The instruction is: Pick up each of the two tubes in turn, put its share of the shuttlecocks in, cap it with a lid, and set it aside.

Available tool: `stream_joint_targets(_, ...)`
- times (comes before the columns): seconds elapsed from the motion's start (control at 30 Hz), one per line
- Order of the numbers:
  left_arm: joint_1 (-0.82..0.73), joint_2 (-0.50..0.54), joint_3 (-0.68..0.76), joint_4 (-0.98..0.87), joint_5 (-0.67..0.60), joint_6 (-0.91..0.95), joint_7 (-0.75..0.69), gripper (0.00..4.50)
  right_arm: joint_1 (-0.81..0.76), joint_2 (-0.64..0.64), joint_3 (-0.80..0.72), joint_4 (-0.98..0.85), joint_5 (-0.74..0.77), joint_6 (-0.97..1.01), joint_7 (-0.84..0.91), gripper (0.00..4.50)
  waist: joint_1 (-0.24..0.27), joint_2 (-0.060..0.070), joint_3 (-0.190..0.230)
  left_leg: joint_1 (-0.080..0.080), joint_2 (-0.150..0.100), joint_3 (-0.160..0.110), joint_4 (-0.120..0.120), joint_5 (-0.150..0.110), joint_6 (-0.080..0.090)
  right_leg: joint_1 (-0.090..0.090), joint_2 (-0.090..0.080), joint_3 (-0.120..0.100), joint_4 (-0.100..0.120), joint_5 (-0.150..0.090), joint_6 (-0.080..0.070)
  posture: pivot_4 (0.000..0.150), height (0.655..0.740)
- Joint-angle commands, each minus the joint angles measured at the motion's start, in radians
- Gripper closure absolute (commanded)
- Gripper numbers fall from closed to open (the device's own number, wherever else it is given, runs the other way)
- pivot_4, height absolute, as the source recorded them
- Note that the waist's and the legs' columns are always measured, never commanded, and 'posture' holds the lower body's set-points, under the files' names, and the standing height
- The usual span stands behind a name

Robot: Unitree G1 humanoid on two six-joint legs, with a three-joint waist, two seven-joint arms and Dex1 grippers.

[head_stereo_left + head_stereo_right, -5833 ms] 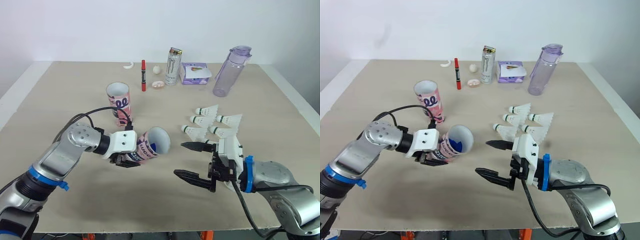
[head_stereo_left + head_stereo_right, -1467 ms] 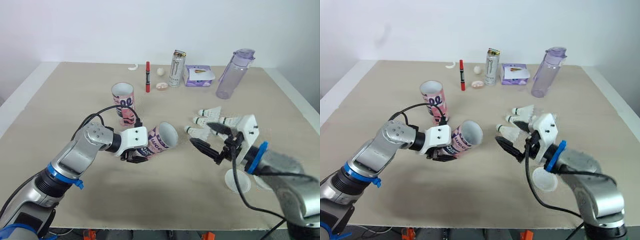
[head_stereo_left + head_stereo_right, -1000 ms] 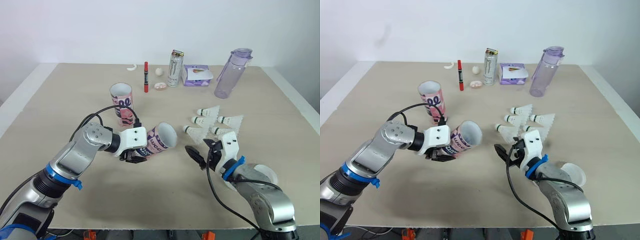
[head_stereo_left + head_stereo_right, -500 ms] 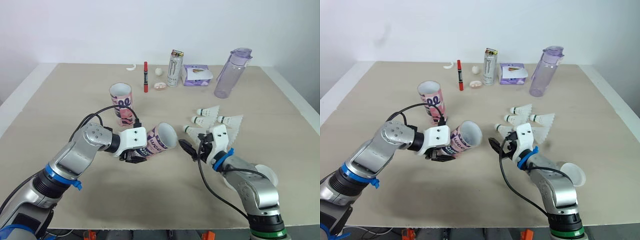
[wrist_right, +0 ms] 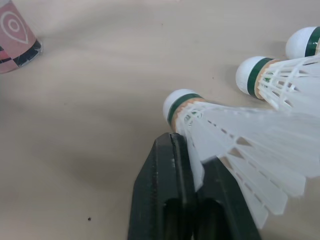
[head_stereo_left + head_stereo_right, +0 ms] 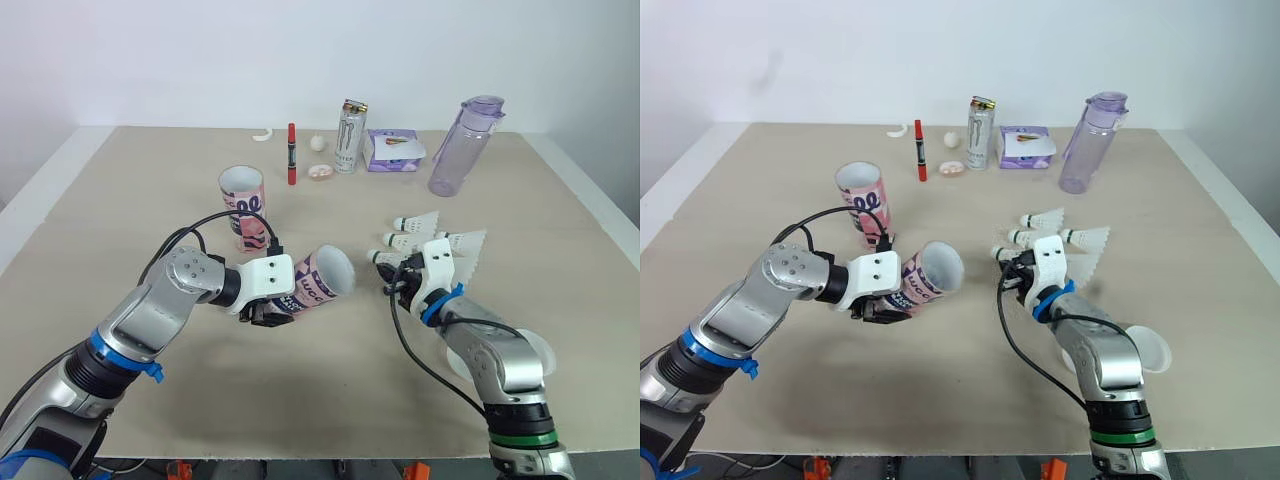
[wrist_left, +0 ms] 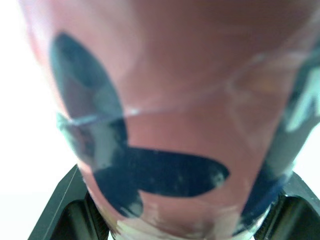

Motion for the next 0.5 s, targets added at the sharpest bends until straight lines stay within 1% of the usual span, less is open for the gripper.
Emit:
stream_joint_targets(0.03,0.016,0.011,-0.018,-0.002,0.008,0.009,0.004,1.63,-0.028,0.005,-0.003,-0.016,-0.004,-0.027,0.01,4.43,0.0,0.0,0.0,0.0,0.0,0.0,0.0,0.0,0.0,0.0,0.0,0.0,0.0,0.0,0.0,0.15,0.74)
stream_joint_targets(0.2,0.017,0.012,-0.018,0.0,0.008,0.009,0.005,1.63,-0.027,-0.002,0.017,-0.035,-0.013,-0.044,0.036,4.43,0.0,0.0,0.0,0.0,0.0,0.0,0.0,0.0,0.0,0.0,0.0,0.0,0.0,0.0,0.0,0.15,0.74)
stream_joint_targets(0.27,0.016,0.012,-0.018,0.003,0.008,0.006,0.004,1.63,-0.019,-0.029,0.036,-0.1,-0.013,-0.046,0.071,4.43,0.0,0.0,0.0,0.0,0.0,0.0,0.0,0.0,0.0,0.0,0.0,0.0,0.0,0.0,0.0,0.15,0.74)
stream_joint_targets(0.43,0.012,0.011,-0.017,0.011,0.005,0.001,-0.001,1.63,-0.003,-0.176,0.049,-0.282,-0.012,-0.069,0.194,4.43,0.0,0.0,0.0,0.0,0.0,0.0,0.0,0.0,0.0,0.0,0.0,0.0,0.0,0.0,0.001,0.15,0.74)
stream_joint_targets(0.5,0.01,0.011,-0.017,0.017,0.005,-0.003,-0.003,1.63,-0.01,-0.265,0.027,-0.344,-0.009,-0.104,0.268,4.43,0.001,0.0,0.0,0.0,0.0,0.0,0.0,0.0,0.0,0.0,0.0,0.0,0.0,-0.001,0.001,0.15,0.74)
